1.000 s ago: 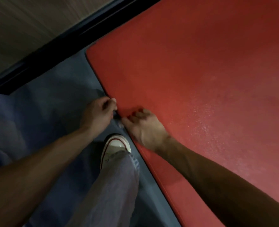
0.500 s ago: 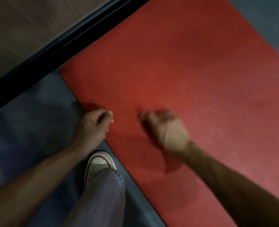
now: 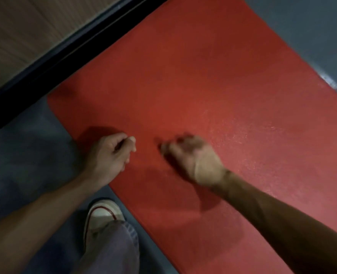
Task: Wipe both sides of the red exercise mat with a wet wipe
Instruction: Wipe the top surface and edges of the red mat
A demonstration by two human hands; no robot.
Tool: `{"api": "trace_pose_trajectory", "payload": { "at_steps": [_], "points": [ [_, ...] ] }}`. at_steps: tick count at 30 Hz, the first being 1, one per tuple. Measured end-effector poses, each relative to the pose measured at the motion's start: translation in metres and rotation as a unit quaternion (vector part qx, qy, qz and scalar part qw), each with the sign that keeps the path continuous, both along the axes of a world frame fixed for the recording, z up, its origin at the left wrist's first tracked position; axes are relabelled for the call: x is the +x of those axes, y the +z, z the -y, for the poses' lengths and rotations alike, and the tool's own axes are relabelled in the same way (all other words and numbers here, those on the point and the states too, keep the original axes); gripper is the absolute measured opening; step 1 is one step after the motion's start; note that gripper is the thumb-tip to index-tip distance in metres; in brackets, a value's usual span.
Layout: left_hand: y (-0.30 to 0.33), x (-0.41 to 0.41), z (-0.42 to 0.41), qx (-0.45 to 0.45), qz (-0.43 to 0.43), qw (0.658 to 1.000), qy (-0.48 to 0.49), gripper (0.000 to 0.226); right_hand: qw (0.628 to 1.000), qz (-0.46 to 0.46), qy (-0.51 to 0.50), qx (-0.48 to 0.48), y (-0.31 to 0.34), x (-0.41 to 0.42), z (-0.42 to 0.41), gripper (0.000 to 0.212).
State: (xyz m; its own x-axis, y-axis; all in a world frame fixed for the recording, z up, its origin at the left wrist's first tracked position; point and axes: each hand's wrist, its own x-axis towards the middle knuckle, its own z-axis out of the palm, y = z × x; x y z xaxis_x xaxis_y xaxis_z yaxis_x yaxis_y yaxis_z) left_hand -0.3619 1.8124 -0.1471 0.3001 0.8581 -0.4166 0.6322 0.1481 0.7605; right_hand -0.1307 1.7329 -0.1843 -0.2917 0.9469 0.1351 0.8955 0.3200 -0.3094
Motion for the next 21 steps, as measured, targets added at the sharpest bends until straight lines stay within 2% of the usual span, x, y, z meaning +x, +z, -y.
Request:
{"api": "trace_pose_trajectory", "payload": {
  "at_steps": [1, 2, 4, 6, 8, 10, 12, 13, 15, 16, 18, 19, 21],
  "points": [
    [0.0, 0.004, -0.002, -0.003, 0.0, 1.0, -0.002, 0.035, 0.999, 0.007, 0.048, 0.0, -0.003, 0.004, 0.0, 0.028],
    [-0.001, 0.007, -0.002, -0.005, 0.001, 1.0, -0.005, 0.035, 0.999, 0.009, 0.037, 0.003, -0.001, 0.02, -0.01, 0.032],
    [-0.003, 0.009, -0.003, -0.009, 0.002, 1.0, -0.009, 0.035, 0.996, 0.03, -0.088, 0.018, 0.0, 0.062, -0.038, 0.034],
    [-0.004, 0.01, -0.003, -0.012, 0.006, 1.0, -0.02, 0.035, 0.96, 0.049, -0.276, 0.012, 0.009, 0.109, -0.064, 0.043],
    [-0.003, 0.012, -0.002, -0.014, 0.011, 1.0, -0.02, 0.035, 0.929, 0.02, -0.37, 0.011, 0.012, 0.109, -0.069, 0.04],
    [-0.001, 0.017, 0.0, -0.022, 0.023, 0.999, -0.001, 0.035, 0.947, -0.019, -0.319, 0.016, 0.008, 0.064, -0.053, 0.025],
    [0.004, 0.028, 0.002, -0.026, 0.038, 0.999, 0.009, 0.034, 0.985, -0.044, -0.164, -0.028, 0.008, 0.009, -0.013, 0.014],
    [0.008, 0.034, 0.004, -0.028, 0.051, 0.998, 0.011, 0.033, 0.993, -0.04, -0.088, -0.062, 0.007, -0.008, 0.008, 0.014],
    [0.024, 0.051, 0.007, -0.025, 0.079, 0.997, 0.001, 0.033, 0.985, -0.022, -0.018, -0.171, 0.02, -0.007, 0.041, 0.024],
    [0.029, 0.056, 0.008, -0.023, 0.091, 0.996, -0.006, 0.035, 0.97, -0.007, -0.017, -0.243, 0.035, -0.002, 0.05, 0.033],
    [0.056, 0.08, 0.002, -0.011, 0.108, 0.993, -0.051, 0.037, 0.958, 0.089, -0.06, -0.267, 0.075, 0.036, 0.054, 0.044],
    [0.075, 0.093, -0.002, -0.002, 0.116, 0.99, -0.074, 0.036, 0.949, 0.147, -0.077, -0.268, 0.094, 0.06, 0.056, 0.04],
    [0.123, 0.123, -0.011, 0.021, 0.142, 0.982, -0.12, 0.034, 0.935, 0.152, -0.166, -0.275, 0.158, 0.102, 0.064, 0.03]
  ]
}}
